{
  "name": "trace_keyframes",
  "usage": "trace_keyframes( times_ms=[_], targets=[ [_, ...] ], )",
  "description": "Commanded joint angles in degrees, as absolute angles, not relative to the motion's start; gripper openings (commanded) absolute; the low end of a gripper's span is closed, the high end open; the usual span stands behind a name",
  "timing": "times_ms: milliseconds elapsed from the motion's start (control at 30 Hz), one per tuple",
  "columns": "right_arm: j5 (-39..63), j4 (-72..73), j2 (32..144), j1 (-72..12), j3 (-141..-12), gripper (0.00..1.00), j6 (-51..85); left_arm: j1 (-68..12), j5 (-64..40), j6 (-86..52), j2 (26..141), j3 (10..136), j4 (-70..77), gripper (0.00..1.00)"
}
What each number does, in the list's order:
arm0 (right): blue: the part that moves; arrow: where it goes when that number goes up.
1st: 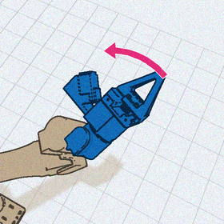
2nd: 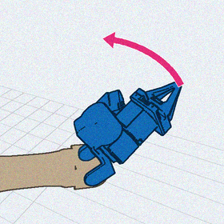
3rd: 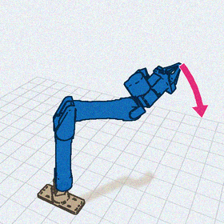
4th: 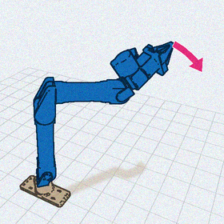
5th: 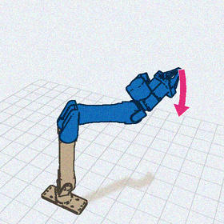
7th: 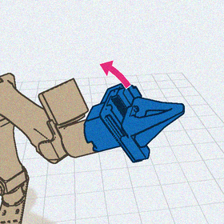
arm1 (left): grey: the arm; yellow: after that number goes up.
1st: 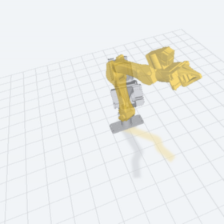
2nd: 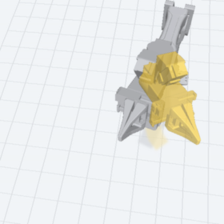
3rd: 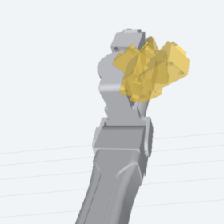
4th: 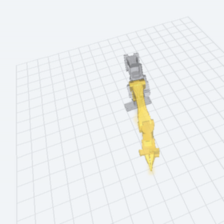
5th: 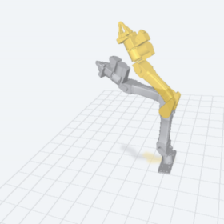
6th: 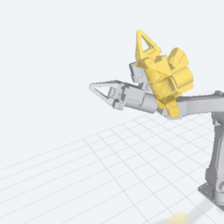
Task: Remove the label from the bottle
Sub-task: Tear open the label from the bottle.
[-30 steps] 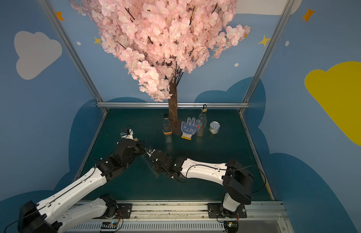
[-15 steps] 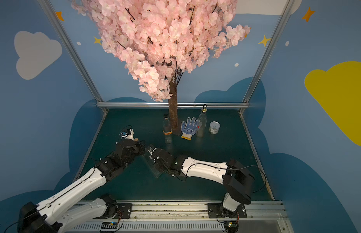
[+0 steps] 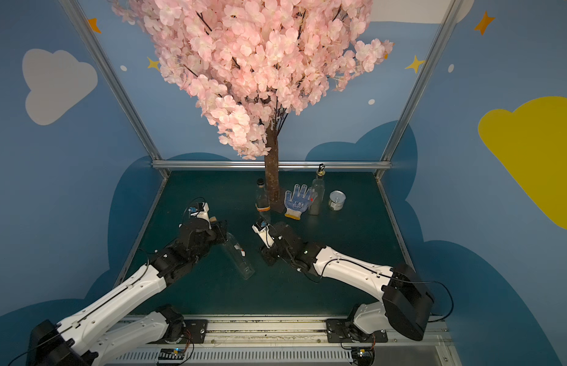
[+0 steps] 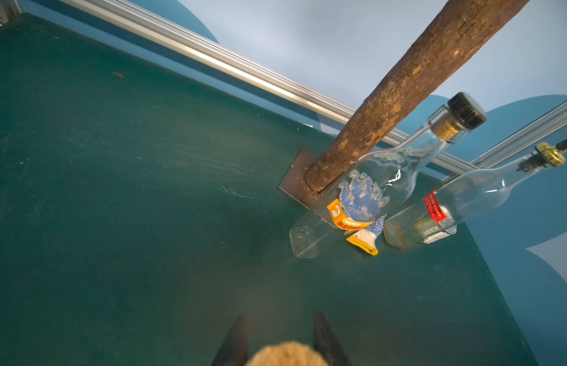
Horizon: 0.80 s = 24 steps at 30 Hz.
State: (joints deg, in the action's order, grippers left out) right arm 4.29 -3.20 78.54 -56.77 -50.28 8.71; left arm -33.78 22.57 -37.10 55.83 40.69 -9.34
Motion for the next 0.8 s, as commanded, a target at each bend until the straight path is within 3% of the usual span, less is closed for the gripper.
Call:
trace_keyframes(
  times_ms=[0, 400, 767],
  targets=[
    [14.94, 3.99, 79.35, -56.82, -49.15, 0.49, 12.91, -33.66, 21.38, -35.56, 56.02, 39.55, -11.16, 0.02],
    [20.71, 5.94, 88.22, -56.71, -55.30, 0.49, 11.95, -33.70, 20.73, -36.19, 56.23, 39.29, -10.25, 0.02],
    [19.28, 5.51, 91.75, -56.69, -56.99, 0.44, 11.50, -33.64, 20.64, -36.31, 55.79, 38.71, -9.93, 0.02]
  ],
)
